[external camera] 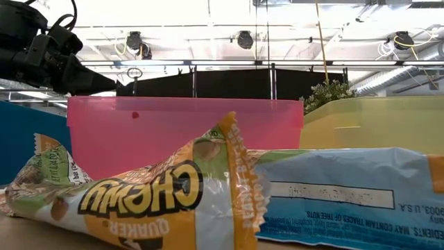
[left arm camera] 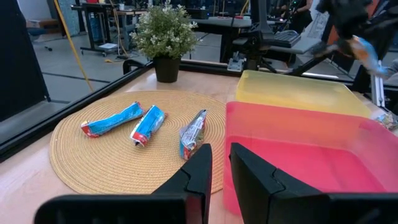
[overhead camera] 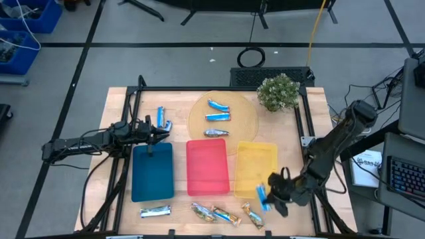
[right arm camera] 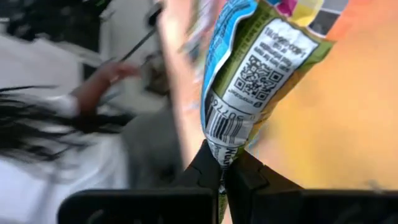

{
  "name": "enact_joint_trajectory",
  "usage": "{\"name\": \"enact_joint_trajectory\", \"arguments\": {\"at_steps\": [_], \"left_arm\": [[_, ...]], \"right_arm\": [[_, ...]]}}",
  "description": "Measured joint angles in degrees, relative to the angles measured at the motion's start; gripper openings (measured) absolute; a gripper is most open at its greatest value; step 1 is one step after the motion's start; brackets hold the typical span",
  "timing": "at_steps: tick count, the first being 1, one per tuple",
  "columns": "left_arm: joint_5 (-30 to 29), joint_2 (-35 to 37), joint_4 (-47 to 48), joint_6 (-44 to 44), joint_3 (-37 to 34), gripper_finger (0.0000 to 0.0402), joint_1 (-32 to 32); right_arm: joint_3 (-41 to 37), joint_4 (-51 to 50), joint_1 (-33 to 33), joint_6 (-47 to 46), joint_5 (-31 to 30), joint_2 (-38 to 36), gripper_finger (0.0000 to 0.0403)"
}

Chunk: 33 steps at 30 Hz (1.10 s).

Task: Pick and place Granola Bars by type
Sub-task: Put the right yellow granola bar into the yellow bin

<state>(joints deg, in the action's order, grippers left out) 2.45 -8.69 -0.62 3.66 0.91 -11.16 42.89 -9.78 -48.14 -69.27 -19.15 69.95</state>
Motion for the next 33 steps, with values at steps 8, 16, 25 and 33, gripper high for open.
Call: {"name": "enact_joint_trajectory", "arguments": {"at_steps": [8, 16, 25, 33], "left_arm": [[0.00, 0.00, 0.00, 0.02, 0.00, 0.0063, -0.02], [0.01, 0.01, 0.00, 0.00, 0.00, 0.0063, -0.01], [0.01, 0.00, 0.00, 0.00, 0.00, 0.0063, 0.00], [-0.01, 0.01, -0.01, 0.00, 0.00, 0.0063, -0.02]], "right_arm": [[0.02, -14.67, 14.47, 10.77, 6.92, -3.69, 0.0000], [0.02, -26.61, 30.10, 24.51, 17.28, -3.64, 0.0000], [0.04, -30.96, 38.51, 38.32, 16.15, -1.43, 0.0002], [0.07, -30.62, 41.19, 40.01, 14.66, 0.02, 0.0059]]}}
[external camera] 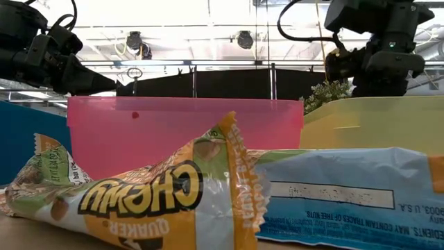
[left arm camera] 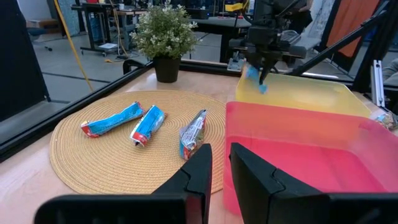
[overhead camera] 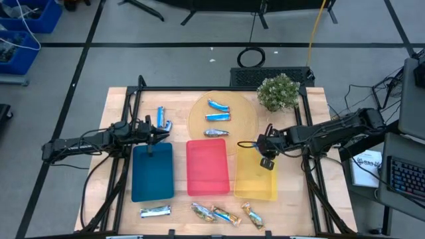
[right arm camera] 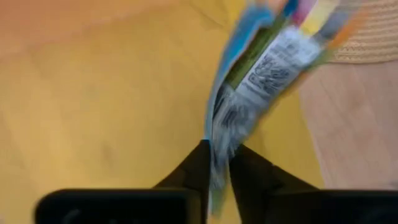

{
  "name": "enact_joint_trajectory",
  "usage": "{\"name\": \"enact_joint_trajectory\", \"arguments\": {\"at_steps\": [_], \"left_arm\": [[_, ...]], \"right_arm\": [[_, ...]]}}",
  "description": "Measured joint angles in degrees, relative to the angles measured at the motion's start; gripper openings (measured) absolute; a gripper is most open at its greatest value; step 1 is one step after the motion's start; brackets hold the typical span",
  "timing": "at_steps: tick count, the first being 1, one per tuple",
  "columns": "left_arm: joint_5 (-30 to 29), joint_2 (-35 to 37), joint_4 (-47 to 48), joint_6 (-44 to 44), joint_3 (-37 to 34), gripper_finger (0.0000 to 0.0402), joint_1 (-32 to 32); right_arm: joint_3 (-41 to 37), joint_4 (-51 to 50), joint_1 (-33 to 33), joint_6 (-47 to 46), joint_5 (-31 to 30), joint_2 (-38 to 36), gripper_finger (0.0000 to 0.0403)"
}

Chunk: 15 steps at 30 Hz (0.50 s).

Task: Pick and place Granola Bars by type
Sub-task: Put the right yellow granola bar into the yellow bin

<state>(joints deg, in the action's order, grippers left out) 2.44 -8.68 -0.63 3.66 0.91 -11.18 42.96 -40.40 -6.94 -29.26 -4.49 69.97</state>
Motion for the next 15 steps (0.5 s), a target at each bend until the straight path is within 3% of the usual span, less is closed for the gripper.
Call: {"name": "enact_joint_trajectory", "arguments": {"at_steps": [8, 15], "left_arm": [[0.02, 0.02, 0.01, 0.02, 0.00, 0.0063, 0.02], [0.02, 0.02, 0.01, 0.00, 0.00, 0.0063, 0.00]], "right_arm": [[0.00, 4.90, 0.04, -0.86, 0.99, -0.17, 0.0163], [0.00, 24.98, -4.51, -6.45, 13.44, -1.22, 0.0176]]}}
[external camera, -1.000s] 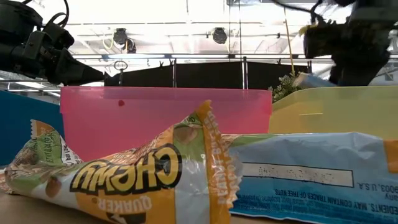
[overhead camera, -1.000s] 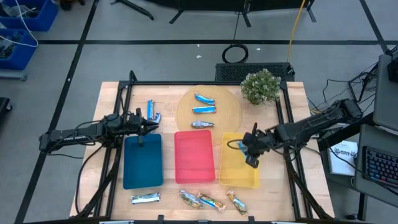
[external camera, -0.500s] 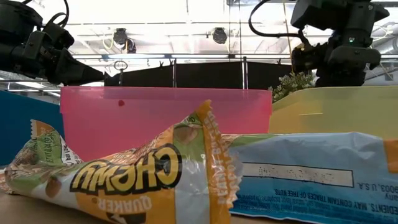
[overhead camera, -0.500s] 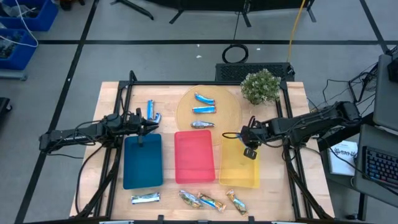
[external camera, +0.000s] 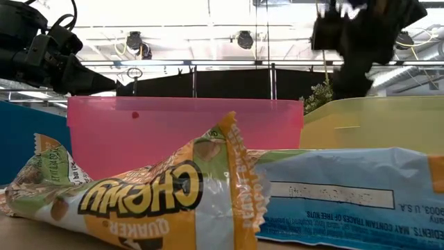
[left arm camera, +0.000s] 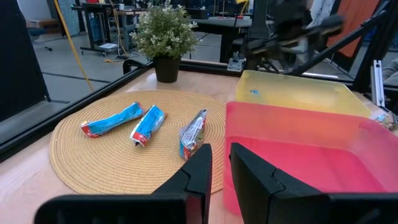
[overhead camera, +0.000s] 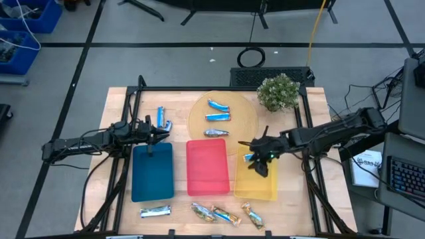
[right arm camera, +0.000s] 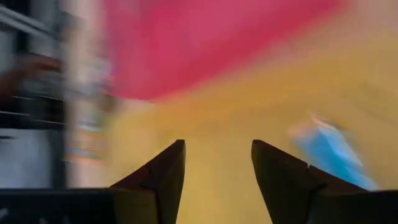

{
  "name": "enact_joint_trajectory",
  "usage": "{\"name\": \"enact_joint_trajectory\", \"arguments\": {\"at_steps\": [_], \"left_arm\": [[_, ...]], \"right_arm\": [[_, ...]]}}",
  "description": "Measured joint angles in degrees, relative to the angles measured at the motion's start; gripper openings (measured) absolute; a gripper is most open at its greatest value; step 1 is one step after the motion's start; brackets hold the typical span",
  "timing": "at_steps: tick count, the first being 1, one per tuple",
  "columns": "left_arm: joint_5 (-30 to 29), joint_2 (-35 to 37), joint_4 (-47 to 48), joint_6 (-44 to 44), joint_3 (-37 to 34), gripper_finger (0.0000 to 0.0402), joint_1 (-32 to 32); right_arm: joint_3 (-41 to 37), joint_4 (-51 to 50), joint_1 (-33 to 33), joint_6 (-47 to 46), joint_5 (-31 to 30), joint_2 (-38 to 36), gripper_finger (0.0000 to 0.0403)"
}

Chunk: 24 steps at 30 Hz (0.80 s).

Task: Pick and place Granola Bars by type
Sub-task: Put the right yellow granola bar into the yellow bin

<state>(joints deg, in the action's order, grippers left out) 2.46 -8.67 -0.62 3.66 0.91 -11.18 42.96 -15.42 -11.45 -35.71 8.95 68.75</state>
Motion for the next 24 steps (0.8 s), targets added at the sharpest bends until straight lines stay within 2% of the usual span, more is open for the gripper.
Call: {"name": "enact_joint_trajectory", "arguments": {"at_steps": [5, 10, 14, 18, 21, 24], "left_arm": [[0.00, 0.00, 0.00, 0.00, 0.00, 0.0063, 0.01], [0.00, -0.01, -0.02, 0.00, 0.00, 0.0063, 0.02], [0.00, 0.00, 0.00, 0.00, 0.00, 0.0063, 0.02], [0.00, 0.00, 0.00, 0.00, 0.00, 0.0063, 0.02], [0.00, -0.01, 0.00, 0.00, 0.00, 0.0063, 0.00], [0.00, -0.02, 0.00, 0.00, 0.00, 0.0063, 0.00]], "right_arm": [[0.02, 14.24, -7.32, -1.49, -0.85, -0.02, 0.0166], [0.05, 21.73, -15.83, -0.43, -11.31, 0.29, 0.0160], [1.81, 21.00, -21.92, -0.71, -19.50, 2.76, 0.0159], [6.64, 19.53, -25.46, -2.75, -22.31, 7.52, 0.0159], [13.53, 12.46, -26.98, -5.42, -22.38, 12.24, 0.0159], [22.22, 0.39, -28.55, -8.65, -22.36, 17.22, 0.0159]]}}
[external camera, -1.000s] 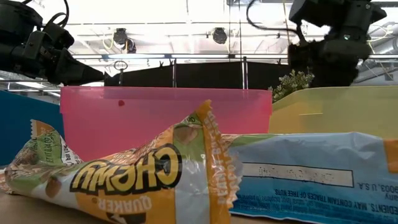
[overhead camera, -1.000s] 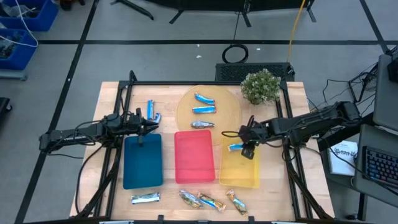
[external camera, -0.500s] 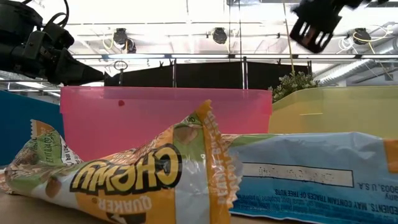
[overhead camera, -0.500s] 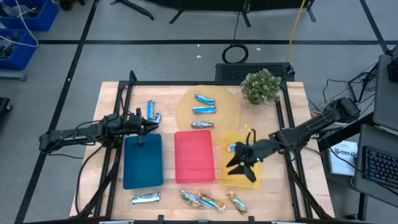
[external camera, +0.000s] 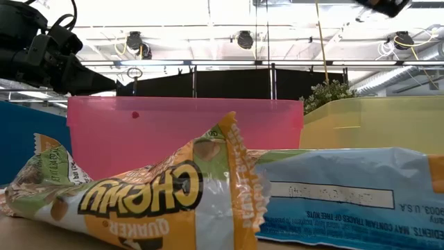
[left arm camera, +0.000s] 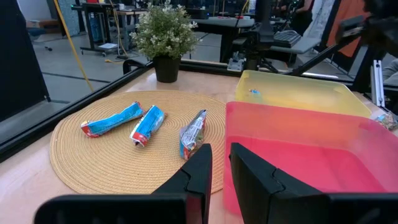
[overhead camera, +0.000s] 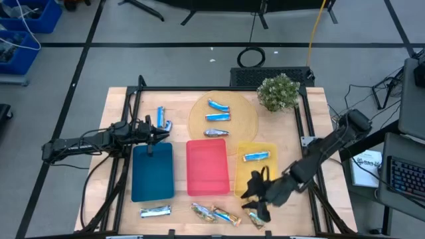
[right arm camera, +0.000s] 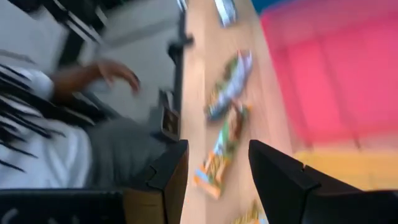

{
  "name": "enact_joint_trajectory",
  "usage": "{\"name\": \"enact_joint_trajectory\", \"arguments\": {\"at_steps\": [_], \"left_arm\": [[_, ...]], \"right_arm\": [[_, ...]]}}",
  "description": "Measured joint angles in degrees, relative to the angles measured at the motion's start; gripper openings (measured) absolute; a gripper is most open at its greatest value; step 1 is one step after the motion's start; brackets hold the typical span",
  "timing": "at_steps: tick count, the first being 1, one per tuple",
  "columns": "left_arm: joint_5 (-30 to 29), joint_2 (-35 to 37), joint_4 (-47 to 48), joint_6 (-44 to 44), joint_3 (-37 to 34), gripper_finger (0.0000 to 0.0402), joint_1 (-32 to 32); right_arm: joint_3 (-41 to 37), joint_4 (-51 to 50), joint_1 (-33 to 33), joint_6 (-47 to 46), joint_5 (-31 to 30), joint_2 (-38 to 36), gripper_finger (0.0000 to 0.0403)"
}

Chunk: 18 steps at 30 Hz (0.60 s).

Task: Pick and place Granola Bars by type
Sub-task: Put the right yellow granola bar into the yellow bin

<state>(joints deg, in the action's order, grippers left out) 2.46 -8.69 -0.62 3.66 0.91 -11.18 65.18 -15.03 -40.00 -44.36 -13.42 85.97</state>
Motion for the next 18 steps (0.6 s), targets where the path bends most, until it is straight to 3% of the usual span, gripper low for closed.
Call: {"name": "enact_joint_trajectory", "arguments": {"at_steps": [4, 7, 18], "left_arm": [[0.00, 0.02, 0.00, 0.02, 0.00, 0.0063, 0.02], [0.00, 0.02, 0.00, 0.01, 0.00, 0.0063, 0.01], [0.00, 0.00, -0.01, 0.00, 0.00, 0.0063, 0.01]], "right_arm": [[10.71, -13.29, -1.55, -6.20, 0.86, 6.14, 0.0159], [15.16, -15.44, -2.46, -11.26, 3.09, 9.33, 0.0159], [16.73, -16.33, -5.29, -32.18, 15.32, 18.33, 0.0131]]}}
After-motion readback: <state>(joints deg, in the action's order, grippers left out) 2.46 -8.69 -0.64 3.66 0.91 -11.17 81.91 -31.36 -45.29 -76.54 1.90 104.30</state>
